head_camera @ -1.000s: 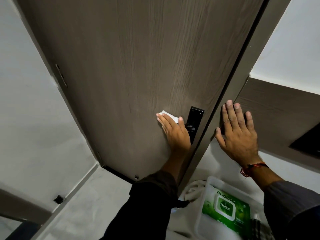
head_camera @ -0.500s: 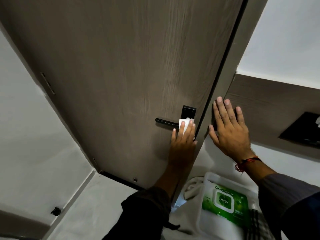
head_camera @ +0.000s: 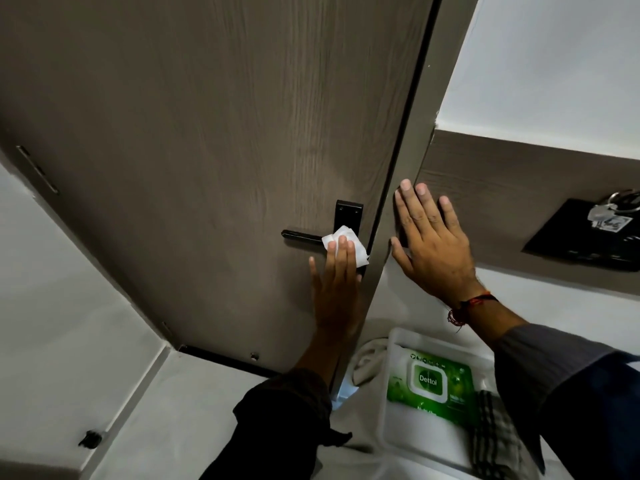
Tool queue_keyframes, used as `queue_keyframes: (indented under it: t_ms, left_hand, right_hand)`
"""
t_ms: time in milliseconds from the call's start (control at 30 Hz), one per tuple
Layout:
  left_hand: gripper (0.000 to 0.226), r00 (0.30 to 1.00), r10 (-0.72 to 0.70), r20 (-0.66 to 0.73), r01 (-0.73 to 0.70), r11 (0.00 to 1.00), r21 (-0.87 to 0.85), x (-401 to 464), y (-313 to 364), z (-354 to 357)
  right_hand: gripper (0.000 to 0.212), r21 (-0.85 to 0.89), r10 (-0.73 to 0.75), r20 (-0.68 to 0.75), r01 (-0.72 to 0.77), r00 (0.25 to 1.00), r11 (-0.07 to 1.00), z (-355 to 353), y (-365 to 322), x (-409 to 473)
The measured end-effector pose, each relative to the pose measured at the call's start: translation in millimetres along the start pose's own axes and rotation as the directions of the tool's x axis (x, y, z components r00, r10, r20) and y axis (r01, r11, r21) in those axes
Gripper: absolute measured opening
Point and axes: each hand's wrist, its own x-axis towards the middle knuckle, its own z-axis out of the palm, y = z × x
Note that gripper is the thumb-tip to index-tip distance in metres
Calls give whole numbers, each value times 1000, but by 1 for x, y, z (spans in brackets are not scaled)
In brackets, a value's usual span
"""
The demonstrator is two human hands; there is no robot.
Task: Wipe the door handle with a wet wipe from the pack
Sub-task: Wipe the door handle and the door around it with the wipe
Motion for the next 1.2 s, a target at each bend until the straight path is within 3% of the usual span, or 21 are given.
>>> queue_keyframes:
  t_ms: [333,600,867,1200]
  left_hand:
    - [73,997,59,-44,-62,996,-66,-7,-11,15]
    - [92,995,72,-71,-76,995,-60,-4,-18,27]
    - [58,992,-24,-128,9,993,-117,-1,-2,29]
    - [63,979,-140,-145,121,983,-135,-3,14,31]
  right_hand:
    - [78,-8,9,13,-9,1000,1000,0,-1,-1]
    - [78,-36,-3,22,4,1000,999,-3,1,-1]
    - [81,-51,-10,-13,9,1000,999,6,2,-2]
    - [79,-34,-14,-34,13,999,999,10,3,-4]
